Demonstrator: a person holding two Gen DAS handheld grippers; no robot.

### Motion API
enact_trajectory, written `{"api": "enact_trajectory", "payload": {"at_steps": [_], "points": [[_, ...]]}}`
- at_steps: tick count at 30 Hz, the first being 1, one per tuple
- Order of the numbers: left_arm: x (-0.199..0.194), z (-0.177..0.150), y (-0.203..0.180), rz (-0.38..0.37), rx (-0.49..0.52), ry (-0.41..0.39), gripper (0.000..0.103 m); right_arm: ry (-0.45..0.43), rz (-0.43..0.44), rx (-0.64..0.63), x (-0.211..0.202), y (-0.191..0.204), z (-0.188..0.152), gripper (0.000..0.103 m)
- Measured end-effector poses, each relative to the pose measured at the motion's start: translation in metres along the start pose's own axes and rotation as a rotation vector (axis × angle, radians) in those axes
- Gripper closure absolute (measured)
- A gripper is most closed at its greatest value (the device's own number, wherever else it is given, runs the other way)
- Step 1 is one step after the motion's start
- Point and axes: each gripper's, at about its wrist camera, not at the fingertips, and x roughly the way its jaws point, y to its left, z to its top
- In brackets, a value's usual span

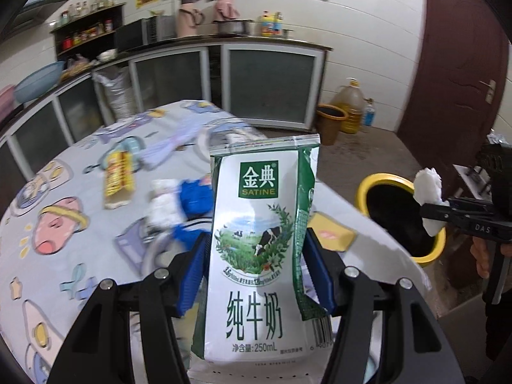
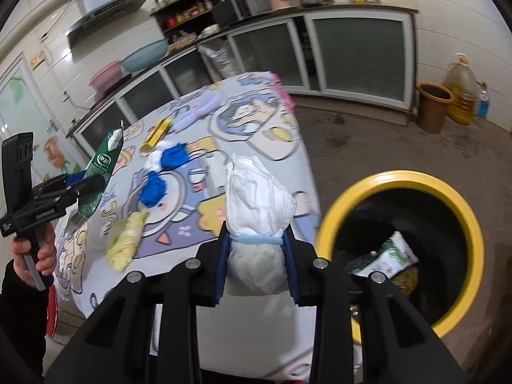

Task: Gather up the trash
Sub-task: 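Carry the white bag and milk carton over the yellow-rimmed bin with both tools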

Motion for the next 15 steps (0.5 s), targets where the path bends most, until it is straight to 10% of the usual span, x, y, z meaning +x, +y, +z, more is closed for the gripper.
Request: {"api": "enact_trajectory", "payload": {"at_steps": [15], "points": [[0.064,0.025,-0.121,-0.176,0.079,0.021,0.047,-0.041,-0.128,0.172,-0.027,-0.103,-0.017,0.073]]}}
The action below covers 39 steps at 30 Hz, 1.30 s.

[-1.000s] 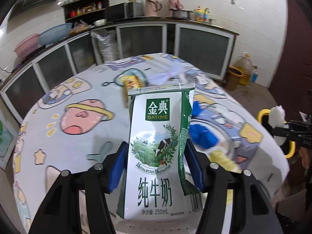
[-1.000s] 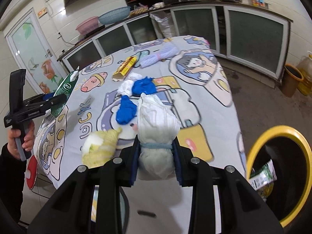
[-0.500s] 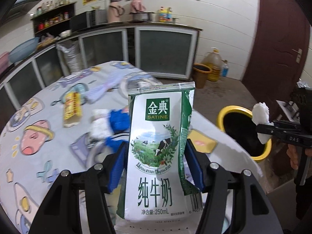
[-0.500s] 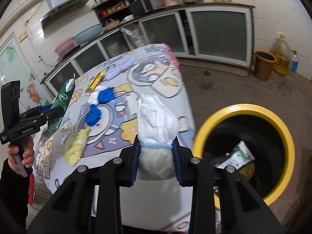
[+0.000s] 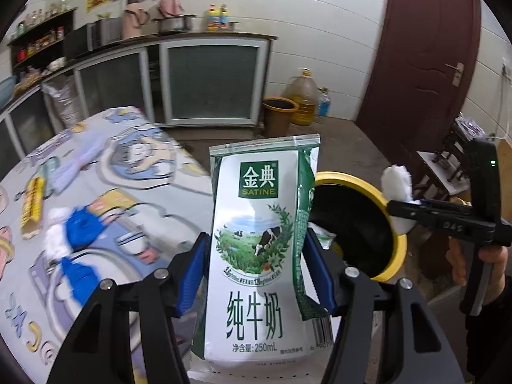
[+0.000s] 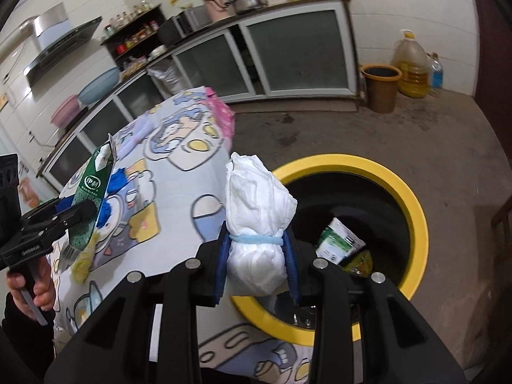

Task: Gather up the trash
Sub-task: 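Carry the white bag and milk carton over the yellow-rimmed bin with both tools, then open the left tool to drop the carton while the right tool releases the white bag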

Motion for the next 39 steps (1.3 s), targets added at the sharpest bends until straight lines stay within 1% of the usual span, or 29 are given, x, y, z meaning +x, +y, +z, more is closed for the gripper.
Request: {"api": "enact_trajectory", "payload": {"at_steps": [2,5,8,15,21,25,29,30,31,32,33,34,35,39], "points": [[0.011,0.005,-0.013,-0.026,0.017,0.006,0.047,0.001,-0.017,0.01,0.002,-0.009,-0.001,0.073],[0.024,0.011,-0.032,-0.043,0.049,0.008,0.047,0.007,-0.023,0.028,0.005,-0.02,-0.003,0.073],[0.039,0.017,-0.047,-0.07,0.062,0.019,0.047,0.015,-0.033,0.048,0.009,-0.03,-0.005,0.073],[0.073,0.025,-0.081,-0.081,0.101,0.044,0.047,0.03,-0.058,0.087,0.016,-0.05,-0.01,0.073],[0.1,0.028,-0.097,-0.108,0.082,0.074,0.047,0.04,-0.083,0.107,0.021,-0.062,-0.014,0.073],[0.113,0.028,-0.102,-0.111,0.069,0.088,0.047,0.049,-0.093,0.127,0.025,-0.071,-0.017,0.073],[0.121,0.029,-0.103,-0.136,0.037,0.1,0.046,0.066,-0.104,0.149,0.031,-0.079,-0.018,0.072],[0.122,0.029,-0.103,-0.137,0.03,0.098,0.04,0.068,-0.108,0.155,0.032,-0.081,-0.018,0.07],[0.121,0.029,-0.102,-0.139,0.023,0.096,0.024,0.072,-0.111,0.169,0.033,-0.084,-0.019,0.063],[0.119,0.029,-0.1,-0.136,0.008,0.082,0.016,0.069,-0.112,0.178,0.033,-0.087,-0.019,0.052],[0.117,0.028,-0.097,-0.132,-0.002,0.067,0.009,0.063,-0.117,0.189,0.032,-0.09,-0.02,0.046],[0.113,0.027,-0.093,-0.135,-0.017,0.051,0.008,0.055,-0.124,0.2,0.031,-0.093,-0.02,0.042],[0.111,0.028,-0.089,-0.14,-0.03,0.046,0.008,0.053,-0.127,0.206,0.03,-0.095,-0.021,0.042],[0.094,0.026,-0.071,-0.125,-0.079,0.013,0.008,0.054,-0.13,0.218,0.026,-0.099,-0.024,0.042]]}}
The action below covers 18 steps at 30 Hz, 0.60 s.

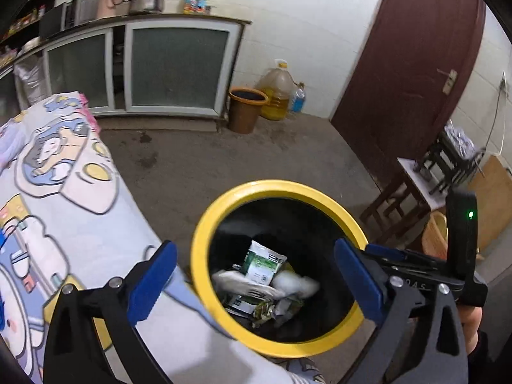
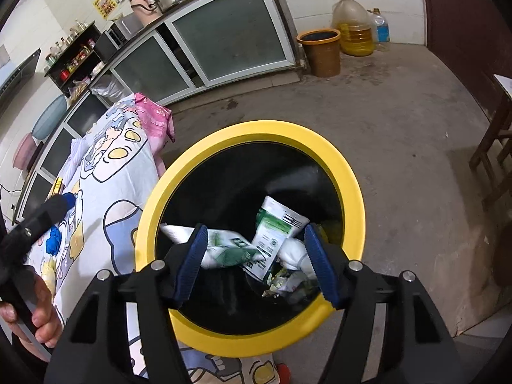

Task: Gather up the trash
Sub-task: 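Open the left tool to drop the carton while the right tool releases the white bag, then move both open tools back over the table toward the remaining trash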

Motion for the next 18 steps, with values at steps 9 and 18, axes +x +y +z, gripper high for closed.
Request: {"api": "enact_trajectory", "payload": {"at_steps": [9,18], "points": [[-0.08,-0.012,0.038,0.045,0.003,-0.103,0.008,-0.016,0.028,-0.075,-0.01,0.03,-0.004,0.043],[-0.185,-0.057,0.106,0.19,-0.006,-0.179,0.008,-0.022,0.108,-0.209,-0.005,0.108,-0.002,0.043]]}}
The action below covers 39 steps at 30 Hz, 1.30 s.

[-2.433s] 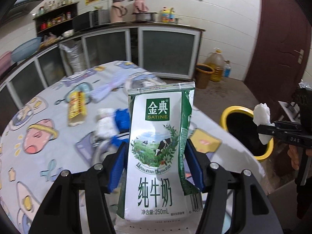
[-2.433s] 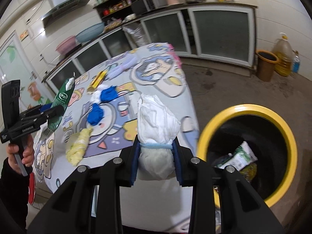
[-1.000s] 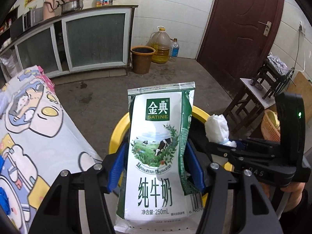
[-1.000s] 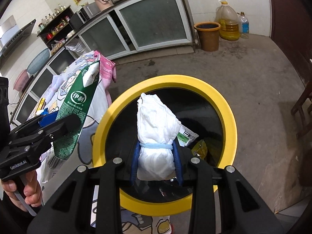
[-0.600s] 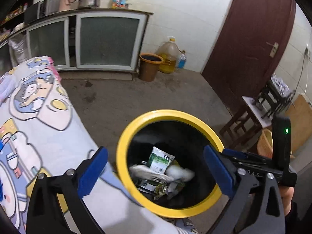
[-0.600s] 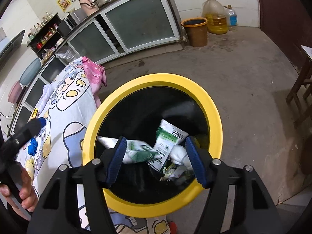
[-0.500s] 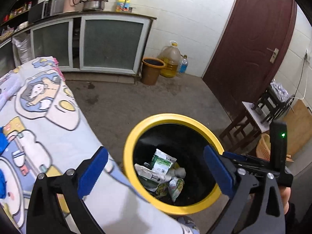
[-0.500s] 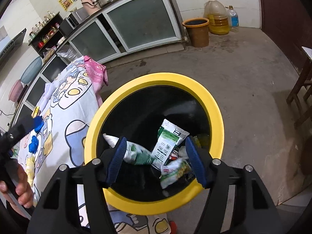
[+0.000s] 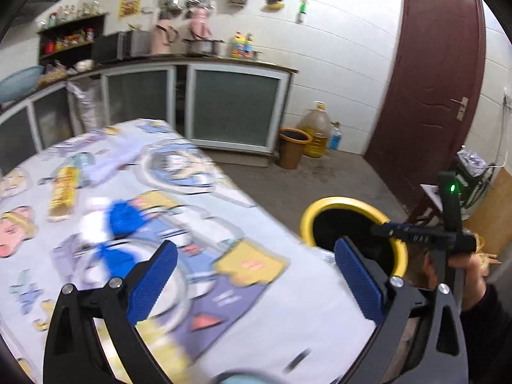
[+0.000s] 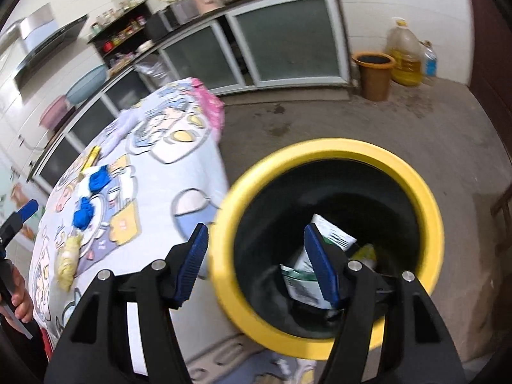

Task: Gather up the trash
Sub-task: 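Move both open tools back over the table toward the remaining trash, then grasp the blue glove with the right tool while the left tool grasps the cabbage leaf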

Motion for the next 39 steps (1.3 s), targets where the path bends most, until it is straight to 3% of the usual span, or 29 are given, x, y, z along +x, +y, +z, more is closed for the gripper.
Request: {"api": "enact_trajectory", "payload": {"at_steps": [6,11,17,22,28,39], "points": [[-0.045,-0.034,0.054,0.125,-0.029,0.008,0.008,0.008,0.071,-0.115,0.016,0.065,0.011,0.043],[-0.054,-0.068,0.078,0.188,-0.052,0.043,0.008,0.038,0.154,-0.245,0.04,0.129,0.017,0.043],[-0.044,-0.092,0.088,0.176,-0.101,0.084,0.008,0.085,0.277,-0.42,0.076,0.212,0.024,0.043],[-0.03,-0.099,0.093,0.167,-0.124,0.11,0.008,0.099,0.316,-0.533,0.102,0.269,0.032,0.045],[-0.011,-0.099,0.104,0.163,-0.17,0.139,0.008,0.11,0.306,-0.576,0.138,0.304,0.041,0.049],[0.011,-0.1,0.118,0.135,-0.235,0.178,0.008,0.137,0.297,-0.564,0.184,0.319,0.054,0.052]]}}
